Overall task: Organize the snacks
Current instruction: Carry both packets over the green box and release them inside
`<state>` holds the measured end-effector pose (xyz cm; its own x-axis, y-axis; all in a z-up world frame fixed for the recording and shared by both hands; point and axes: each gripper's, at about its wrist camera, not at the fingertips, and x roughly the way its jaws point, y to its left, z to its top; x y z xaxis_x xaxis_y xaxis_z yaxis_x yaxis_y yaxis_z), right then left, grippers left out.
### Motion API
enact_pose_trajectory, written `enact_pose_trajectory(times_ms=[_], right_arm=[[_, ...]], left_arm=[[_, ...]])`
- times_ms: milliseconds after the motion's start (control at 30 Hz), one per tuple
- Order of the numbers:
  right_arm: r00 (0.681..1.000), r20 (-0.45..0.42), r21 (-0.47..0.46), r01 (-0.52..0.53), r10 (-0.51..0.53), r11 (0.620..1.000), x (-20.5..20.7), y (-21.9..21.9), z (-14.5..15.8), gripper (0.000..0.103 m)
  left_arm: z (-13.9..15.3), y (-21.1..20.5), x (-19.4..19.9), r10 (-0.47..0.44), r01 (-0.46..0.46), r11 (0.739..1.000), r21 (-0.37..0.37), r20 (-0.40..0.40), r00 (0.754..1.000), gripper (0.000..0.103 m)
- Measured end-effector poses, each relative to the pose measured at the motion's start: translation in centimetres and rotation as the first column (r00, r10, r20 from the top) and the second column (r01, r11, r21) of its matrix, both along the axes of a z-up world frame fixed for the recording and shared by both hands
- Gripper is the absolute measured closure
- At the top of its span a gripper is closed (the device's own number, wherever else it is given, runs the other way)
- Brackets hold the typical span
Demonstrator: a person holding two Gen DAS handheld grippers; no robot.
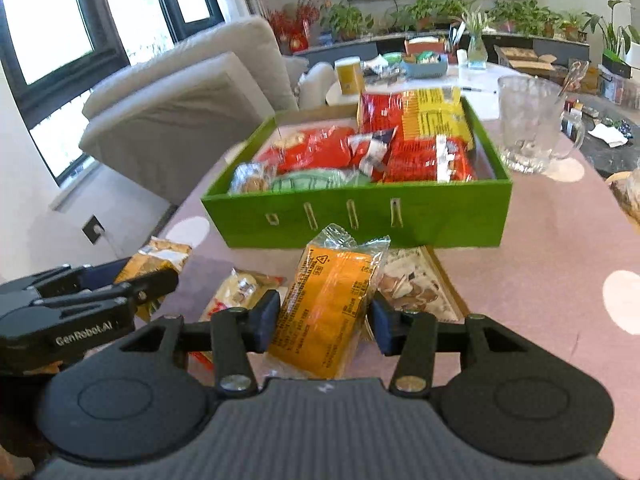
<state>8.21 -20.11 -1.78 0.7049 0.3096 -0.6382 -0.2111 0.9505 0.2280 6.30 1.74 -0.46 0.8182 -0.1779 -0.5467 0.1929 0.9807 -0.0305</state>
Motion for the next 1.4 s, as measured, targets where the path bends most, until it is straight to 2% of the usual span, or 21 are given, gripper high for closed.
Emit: enact_pose_trajectory(times_ms=[233,400,667,900,1133,1400], right_arm=[[0.996,0.084,0.030,0.011,-0.014,0.999,-0.5,-1.1,2.0,0.049],[0.992,0.124,0.036,0.024,-0.028,0.999,0.3,-1.9,2.9,0.049],[0.985,0.171,0.053,0.019,-0.028,0.998,3.0,-2.5,3.7,0.049],[0.982,0.188,0.068,0.019,-0.031,0.998,5.3,-2.8,3.8,0.049],[0.982,0.185,0.069,0.017,-0.030,0.997,7.7,-2.7,3.5,0.050],[0.988,0.154,0.067,0.006,-0.016,0.998,10.2,-2.2,2.2,0.049]], left_arm=[[1.7,-1.8,-0.3,-0.036,0.036,0.999,-0.001,0.041,0.999,0.051],[2.7,-2.7,1.1,-0.053,0.055,0.998,-0.039,0.043,0.998,0.051],[3.9,-4.2,4.3,-0.058,0.059,0.998,-0.030,0.054,0.997,0.051],[4.2,-4.3,7.8,-0.039,0.041,0.999,-0.022,0.062,0.997,0.051],[4.3,-4.1,13.0,0.002,-0.002,1.000,-0.003,0.074,0.997,0.051],[3.4,-4.4,18.9,0.005,-0.002,0.996,-0.095,0.024,1.000,0.051]])
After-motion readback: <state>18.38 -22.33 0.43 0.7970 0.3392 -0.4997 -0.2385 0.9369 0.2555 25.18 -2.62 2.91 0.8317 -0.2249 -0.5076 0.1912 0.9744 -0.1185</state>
